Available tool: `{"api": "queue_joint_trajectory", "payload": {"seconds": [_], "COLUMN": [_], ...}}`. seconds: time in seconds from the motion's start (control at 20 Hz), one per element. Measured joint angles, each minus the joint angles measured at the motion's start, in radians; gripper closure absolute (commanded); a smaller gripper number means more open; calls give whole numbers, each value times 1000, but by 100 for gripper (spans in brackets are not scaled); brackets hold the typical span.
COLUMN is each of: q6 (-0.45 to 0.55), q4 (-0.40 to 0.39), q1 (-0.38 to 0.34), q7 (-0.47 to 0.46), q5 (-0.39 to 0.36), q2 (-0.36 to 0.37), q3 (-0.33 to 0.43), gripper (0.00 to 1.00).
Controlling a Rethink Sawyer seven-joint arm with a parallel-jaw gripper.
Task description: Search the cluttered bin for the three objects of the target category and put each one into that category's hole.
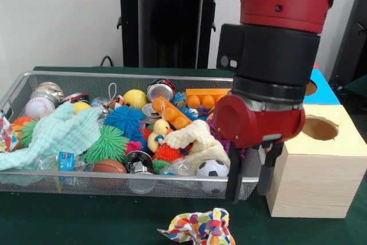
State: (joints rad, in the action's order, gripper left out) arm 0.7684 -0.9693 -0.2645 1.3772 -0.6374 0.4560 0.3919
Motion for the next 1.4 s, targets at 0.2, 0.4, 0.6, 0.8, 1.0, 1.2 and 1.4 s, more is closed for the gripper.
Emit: {"api": "queue_joint_trajectory", "payload": {"seconds": [0.2, 0.4, 0.6, 0.8, 1.0, 1.2, 1.4], "q6": [29, 56, 71, 72, 72, 79, 108], "q4": [31, 55, 74, 80, 81, 84, 92], "q1": [4, 5, 6, 6, 6, 6, 8], "q7": [0, 0, 0, 0, 0, 0, 0], "q5": [-18, -39, -57, -68, -70, -71, -73], "q2": [-31, -60, -82, -96, -112, -129, -149], "q3": [0, 0, 0, 0, 0, 0, 0], "gripper": [0, 0, 0, 0, 0, 0, 0]}}
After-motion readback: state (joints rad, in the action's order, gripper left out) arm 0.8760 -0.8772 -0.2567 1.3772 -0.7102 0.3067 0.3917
